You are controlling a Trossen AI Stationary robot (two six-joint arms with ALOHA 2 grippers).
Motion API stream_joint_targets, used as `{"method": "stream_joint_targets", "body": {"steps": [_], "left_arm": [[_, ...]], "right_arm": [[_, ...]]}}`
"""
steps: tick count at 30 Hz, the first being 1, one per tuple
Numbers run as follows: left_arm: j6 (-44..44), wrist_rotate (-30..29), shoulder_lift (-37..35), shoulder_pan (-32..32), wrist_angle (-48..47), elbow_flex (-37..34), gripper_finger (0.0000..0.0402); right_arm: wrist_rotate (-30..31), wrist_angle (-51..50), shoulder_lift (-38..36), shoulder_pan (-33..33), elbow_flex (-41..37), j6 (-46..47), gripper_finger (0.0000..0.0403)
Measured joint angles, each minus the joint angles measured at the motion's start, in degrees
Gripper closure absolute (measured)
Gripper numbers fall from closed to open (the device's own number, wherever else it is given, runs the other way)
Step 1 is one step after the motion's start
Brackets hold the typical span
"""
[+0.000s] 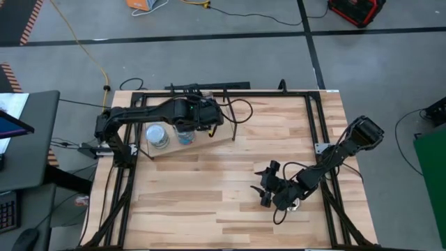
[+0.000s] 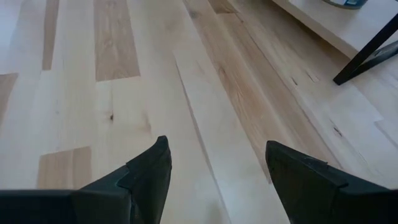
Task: Stack canned seafood by type on shelf
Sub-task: Stack the blue pink tuna can on top of the blue pink tuna can on the shelf
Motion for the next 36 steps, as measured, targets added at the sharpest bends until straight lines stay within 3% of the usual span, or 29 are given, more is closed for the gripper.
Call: {"method": "stream_joint_targets", "body": {"steps": [18, 27, 36], "left_arm": [[0.61, 3.41, -0.11, 0.43, -2.11, 0.11, 0.0201], [0.14, 11.16, 0.09, -0.50, -3.04, 0.00, 0.0143], [-2.00, 11.11, 0.04, -0.56, -6.47, 0.00, 0.0123]], "right_arm": [[-0.19, 0.02, 0.00, -0.31, 0.00, -1.16, 0.0117], [-0.21, 0.04, 0.00, -0.31, 0.00, -1.14, 0.0117], [-0.26, 0.09, 0.00, -0.31, 0.00, -1.12, 0.0117]]}}
